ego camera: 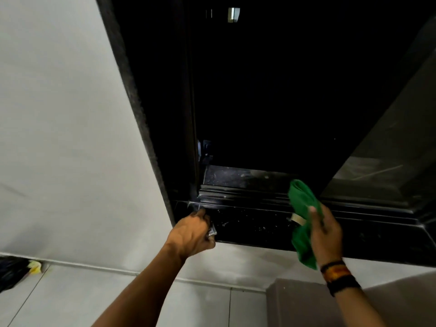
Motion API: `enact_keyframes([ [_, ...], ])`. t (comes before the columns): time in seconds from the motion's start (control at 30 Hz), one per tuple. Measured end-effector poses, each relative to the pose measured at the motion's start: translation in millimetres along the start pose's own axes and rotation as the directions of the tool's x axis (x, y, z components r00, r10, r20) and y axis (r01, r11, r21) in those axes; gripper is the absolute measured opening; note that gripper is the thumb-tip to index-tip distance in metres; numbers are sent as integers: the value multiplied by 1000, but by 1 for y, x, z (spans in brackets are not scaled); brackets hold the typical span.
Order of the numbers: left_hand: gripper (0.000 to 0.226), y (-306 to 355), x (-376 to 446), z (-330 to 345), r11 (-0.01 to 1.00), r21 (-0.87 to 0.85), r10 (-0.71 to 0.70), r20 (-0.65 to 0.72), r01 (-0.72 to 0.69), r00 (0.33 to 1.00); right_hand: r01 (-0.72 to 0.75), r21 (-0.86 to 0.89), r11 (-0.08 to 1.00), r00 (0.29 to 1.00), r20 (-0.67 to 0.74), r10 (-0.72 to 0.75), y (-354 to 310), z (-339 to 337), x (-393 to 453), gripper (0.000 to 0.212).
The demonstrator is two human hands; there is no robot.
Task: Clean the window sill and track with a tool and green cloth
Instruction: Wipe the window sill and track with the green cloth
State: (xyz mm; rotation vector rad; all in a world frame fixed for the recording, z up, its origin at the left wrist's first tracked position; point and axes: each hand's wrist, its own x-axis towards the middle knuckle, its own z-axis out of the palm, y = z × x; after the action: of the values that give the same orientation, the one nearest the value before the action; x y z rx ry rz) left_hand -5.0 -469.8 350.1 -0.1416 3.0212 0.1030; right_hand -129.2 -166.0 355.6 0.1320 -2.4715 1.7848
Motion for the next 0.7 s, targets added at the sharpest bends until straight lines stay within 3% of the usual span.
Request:
enact_keyframes([
  [0.07,52,4,12,-6,999,-8,38,-17,-38,999,-4,-244,970,992,-127,-28,28,-43,-3,43],
  [0.13,52,10,25,-13,996,-4,89,-34,-89,995,-105,-508,855,987,-162,25,61,-70,3,52],
  [0.23,50,16,42,-26,991,-9,131,-57,-132,990,-129,-716,686,991,-64,119,90,-63,15,44],
  [0.4,48,26,67,-43,985,-9,171,-61,-172,983,126,-802,584,991,130,-36,73,42,-7,49],
  [0.53,53,38,82,-51,984,8,178,-89,-178,980,308,-724,617,927,373,-26,39,149,-47,56],
  [0.7,57,60,93,-58,974,6,225,-80,-225,971,393,-725,565,905,414,-98,42,120,-39,53],
])
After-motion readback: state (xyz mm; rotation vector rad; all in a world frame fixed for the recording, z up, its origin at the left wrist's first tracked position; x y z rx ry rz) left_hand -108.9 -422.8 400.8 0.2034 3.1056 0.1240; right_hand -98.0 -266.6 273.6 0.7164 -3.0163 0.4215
